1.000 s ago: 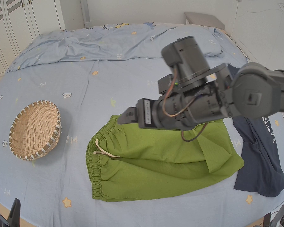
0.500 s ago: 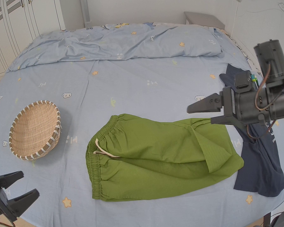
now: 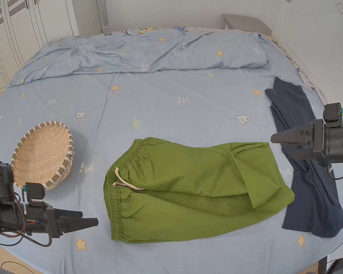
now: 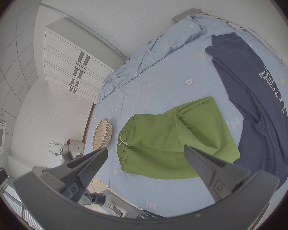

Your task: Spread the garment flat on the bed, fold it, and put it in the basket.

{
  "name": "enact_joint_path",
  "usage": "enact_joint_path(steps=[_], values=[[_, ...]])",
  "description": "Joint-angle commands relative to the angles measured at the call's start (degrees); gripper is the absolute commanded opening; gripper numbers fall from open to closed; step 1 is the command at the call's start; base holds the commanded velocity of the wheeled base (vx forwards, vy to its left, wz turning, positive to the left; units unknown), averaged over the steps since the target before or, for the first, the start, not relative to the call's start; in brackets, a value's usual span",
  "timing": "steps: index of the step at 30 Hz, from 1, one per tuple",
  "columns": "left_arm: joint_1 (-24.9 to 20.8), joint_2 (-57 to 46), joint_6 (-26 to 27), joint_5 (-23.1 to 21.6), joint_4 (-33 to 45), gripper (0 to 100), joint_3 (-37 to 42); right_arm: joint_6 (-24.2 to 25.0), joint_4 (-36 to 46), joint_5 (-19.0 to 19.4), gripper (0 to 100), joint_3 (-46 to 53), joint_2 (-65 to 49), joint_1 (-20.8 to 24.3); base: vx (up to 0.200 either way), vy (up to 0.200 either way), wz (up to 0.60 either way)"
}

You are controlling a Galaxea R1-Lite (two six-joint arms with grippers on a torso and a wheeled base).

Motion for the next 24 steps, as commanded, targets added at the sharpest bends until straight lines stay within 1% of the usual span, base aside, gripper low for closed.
enact_joint_path(steps=[1, 2, 3, 4, 10, 11, 13, 18, 20, 24], values=[[-0.74, 25.15, 2.93, -4.33, -9.42, 100, 2.79, -0.08, -2.28, 1.37, 100, 5.97, -5.1, -4.12, 0.0, 0.0, 0.0], [-0.74, 25.15, 2.93, -4.33, -9.42, 100, 2.79, -0.08, -2.28, 1.37, 100, 5.97, -5.1, -4.12, 0.0, 0.0, 0.0], [-0.91, 27.52, 7.68, -3.1, -11.09, 100, 4.28, -0.08, -2.8, 1.37, 100, 6.14, -5.01, -4.21, 0.0, 0.0, 0.0], [-1.35, 28.31, 8.56, -2.83, -11.62, 100, 4.81, -0.08, -2.98, 1.37, 100, 6.23, -4.92, -4.21, 0.0, 0.0, 0.0], [-2.67, 31.65, 8.64, -2.74, -15.83, 100, 6.22, -0.08, -3.33, 1.29, 100, 6.32, -4.84, -4.3, 0.0, 0.0, 0.0], [-2.67, 32.71, 8.47, -2.66, -18.03, 100, 6.48, 0.01, -3.33, 1.29, 100, 6.32, -5.01, -4.3, 0.0, 0.0, 0.0], [-2.93, 33.59, 8.2, -2.66, -19.97, 100, 6.57, 0.01, -3.42, 1.29, 100, 6.32, -5.1, -4.3, 0.0, 0.0, 0.0], [-3.99, 34.99, 5.66, -2.48, -23.92, 100, 6.39, 0.01, -3.42, 1.29, 100, 6.23, -5.1, -4.3, 0.0, 0.0, 0.0], [-4.87, 35.17, 2.75, -2.39, -26.12, 100, 6.31, 0.1, -3.42, 1.29, 100, 6.32, -5.1, -4.3, 0.0, 0.0, 0.0], [-6.62, 35.52, -1.38, -2.39, -29.37, 100, 6.39, 0.1, -3.42, 1.2, 100, 6.32, -5.1, -4.3, 0.0, 0.0, 0.0]])
